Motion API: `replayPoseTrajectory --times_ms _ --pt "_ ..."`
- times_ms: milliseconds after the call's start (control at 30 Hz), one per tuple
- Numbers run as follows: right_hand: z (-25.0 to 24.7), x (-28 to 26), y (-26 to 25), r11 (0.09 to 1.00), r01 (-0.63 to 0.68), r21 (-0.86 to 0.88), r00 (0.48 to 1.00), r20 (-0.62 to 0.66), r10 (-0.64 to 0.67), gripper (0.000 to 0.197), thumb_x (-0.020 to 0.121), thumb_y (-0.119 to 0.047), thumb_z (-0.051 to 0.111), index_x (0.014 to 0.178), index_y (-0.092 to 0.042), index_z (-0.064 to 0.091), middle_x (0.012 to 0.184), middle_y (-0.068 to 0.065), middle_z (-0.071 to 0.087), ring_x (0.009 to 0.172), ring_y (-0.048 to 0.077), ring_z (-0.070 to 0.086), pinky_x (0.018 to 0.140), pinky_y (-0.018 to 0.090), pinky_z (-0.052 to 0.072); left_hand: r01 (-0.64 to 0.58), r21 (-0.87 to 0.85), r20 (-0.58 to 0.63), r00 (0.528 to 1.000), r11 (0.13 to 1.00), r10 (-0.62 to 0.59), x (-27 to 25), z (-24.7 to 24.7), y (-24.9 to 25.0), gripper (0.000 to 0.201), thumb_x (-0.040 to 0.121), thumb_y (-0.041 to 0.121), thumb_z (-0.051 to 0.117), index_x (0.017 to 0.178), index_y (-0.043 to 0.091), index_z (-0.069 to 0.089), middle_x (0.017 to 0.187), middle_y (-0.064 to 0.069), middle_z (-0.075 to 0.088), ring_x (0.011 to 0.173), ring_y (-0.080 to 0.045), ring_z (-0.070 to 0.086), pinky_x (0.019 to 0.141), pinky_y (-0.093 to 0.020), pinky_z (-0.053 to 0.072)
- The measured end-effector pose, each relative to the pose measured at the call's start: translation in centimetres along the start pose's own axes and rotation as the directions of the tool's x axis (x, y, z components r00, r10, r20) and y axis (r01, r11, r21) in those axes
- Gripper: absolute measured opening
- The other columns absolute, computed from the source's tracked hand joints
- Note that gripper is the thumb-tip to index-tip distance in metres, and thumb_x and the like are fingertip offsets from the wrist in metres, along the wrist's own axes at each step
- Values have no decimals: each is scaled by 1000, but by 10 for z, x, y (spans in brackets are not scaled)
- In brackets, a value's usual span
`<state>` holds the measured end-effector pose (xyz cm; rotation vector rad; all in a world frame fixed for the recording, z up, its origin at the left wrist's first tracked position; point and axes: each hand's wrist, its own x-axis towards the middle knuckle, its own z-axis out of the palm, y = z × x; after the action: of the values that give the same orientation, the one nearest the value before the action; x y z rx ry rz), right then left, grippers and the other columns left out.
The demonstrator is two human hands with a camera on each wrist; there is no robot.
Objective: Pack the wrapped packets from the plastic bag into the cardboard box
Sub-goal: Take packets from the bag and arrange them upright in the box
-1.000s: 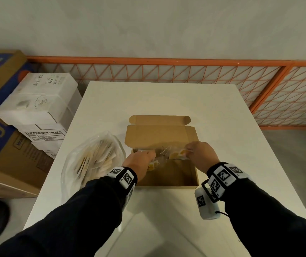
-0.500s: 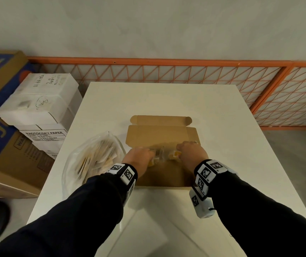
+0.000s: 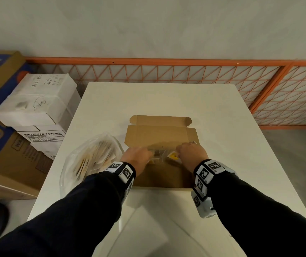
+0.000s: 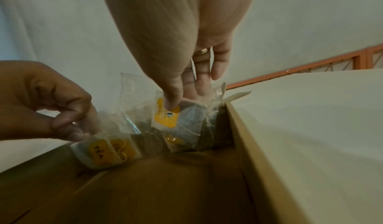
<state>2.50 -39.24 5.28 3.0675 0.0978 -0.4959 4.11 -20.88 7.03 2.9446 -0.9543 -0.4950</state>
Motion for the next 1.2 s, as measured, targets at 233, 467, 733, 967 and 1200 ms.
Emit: replayPoseTrajectory --times_ms 233,467,733,967,1200 --pt "2 -2 -1 988 -84 129 996 3 85 26 96 -13 37 113 -10 57 116 11 61 110 29 56 87 35 47 -22 72 25 999 997 20 4 7 -2 20 89 0 42 95 7 60 100 -9 63 87 -23 56 76 -28 43" --pt "5 -3 -2 945 -166 282 986 26 166 24 96 -14 38 110 -8 57 111 12 63 103 27 60 80 32 46 36 -99 21 999 994 -34 6 18 -7 23 89 3 41 89 1 64 103 -11 58 88 -24 54 76 -28 46" --pt "4 -5 -4 903 -226 367 974 54 222 26 96 -15 39 114 -8 57 113 12 63 103 26 61 82 31 47 241 -424 82 970 873 -228 7 15 -5 22 86 7 41 92 -1 60 103 -20 58 80 -31 53 67 -33 38" --pt "3 -6 -1 878 -272 393 961 69 267 29 98 -17 35 113 -7 58 113 13 63 104 27 60 76 28 41 179 -156 83 982 971 -168 10 24 -11 23 91 7 43 106 3 61 116 -14 59 106 -30 55 88 -36 47" --pt "5 -7 -4 971 -148 187 986 100 131 29 97 -15 36 120 -9 53 121 11 59 110 28 57 88 34 47 64 -24 67 996 998 -63 7 19 -11 24 91 3 42 104 2 63 113 -13 59 103 -28 56 87 -31 45"
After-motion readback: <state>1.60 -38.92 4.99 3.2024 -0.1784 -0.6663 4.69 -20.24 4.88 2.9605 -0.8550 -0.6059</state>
